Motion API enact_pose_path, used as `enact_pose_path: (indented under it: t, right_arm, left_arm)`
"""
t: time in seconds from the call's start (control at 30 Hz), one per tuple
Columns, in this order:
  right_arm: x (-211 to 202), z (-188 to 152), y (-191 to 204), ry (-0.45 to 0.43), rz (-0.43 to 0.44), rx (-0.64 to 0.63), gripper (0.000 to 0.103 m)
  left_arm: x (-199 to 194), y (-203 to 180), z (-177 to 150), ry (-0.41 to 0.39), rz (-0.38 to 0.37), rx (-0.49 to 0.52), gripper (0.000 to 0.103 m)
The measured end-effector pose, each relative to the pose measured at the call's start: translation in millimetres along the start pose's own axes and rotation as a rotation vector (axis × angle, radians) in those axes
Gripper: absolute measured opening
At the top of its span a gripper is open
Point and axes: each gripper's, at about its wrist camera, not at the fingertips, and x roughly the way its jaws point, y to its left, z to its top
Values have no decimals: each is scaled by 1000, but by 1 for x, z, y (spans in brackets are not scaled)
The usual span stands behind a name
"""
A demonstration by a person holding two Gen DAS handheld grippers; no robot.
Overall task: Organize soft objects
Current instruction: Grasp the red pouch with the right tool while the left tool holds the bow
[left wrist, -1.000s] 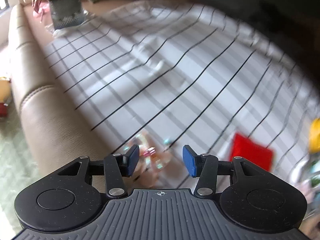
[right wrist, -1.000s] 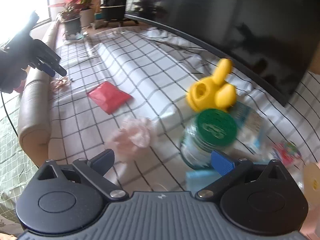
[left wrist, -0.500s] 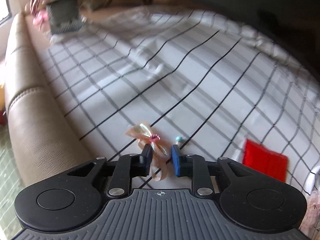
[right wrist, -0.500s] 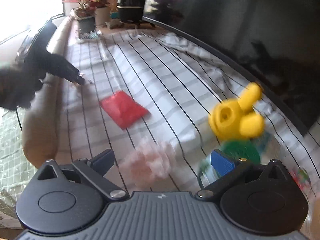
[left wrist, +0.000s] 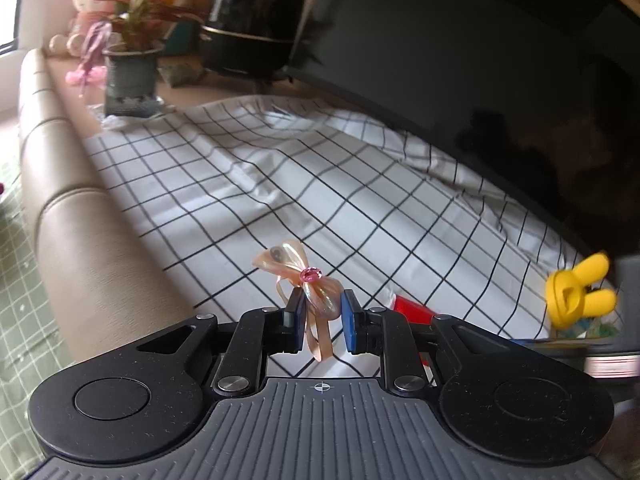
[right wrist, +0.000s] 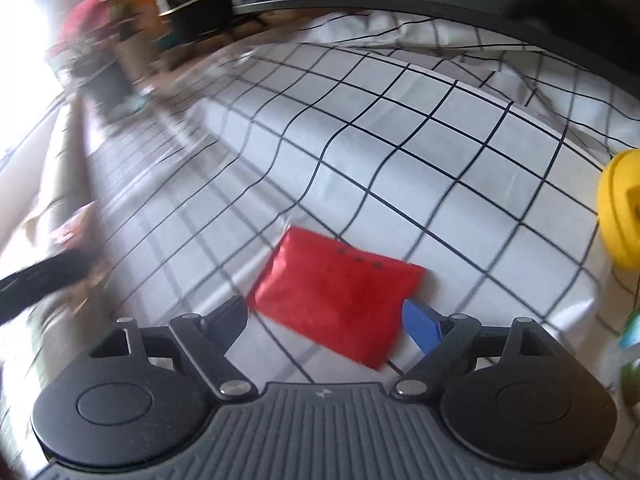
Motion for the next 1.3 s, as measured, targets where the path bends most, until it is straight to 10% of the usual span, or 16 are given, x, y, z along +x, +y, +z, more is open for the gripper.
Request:
enact_pose_path:
  t: [0.3,0.4,0.47,0.6,0.77,1.1,1.3]
  right_arm:
    - [30,5,25,-39,-178,-37,99]
    - [21,5,29,-64,-118,-140,67]
    - [10,3,31,-74,-100,-205,24]
    - [-17,0,8,-78,-27,-200,24]
    - [-32,-9,-20,-124,-34,-112,85]
    - [21,8,14,-32,-178,113,103]
    - [38,21,29,23,-230,39,103]
  left_arm:
    - [-25,14,-8,-25,19,-51,22]
    - [-26,13,-9,-20,22,-47,22]
    - [-27,10,-9,-20,22,-41,22]
    - [-29,4,-9,-22,14,-36,22]
    - [-26,-1,-7,-33,2,-39,22]
    - [-21,12,-12,-34,-16,-86,22]
    - [-28,28,-13,-31,13,-119,22]
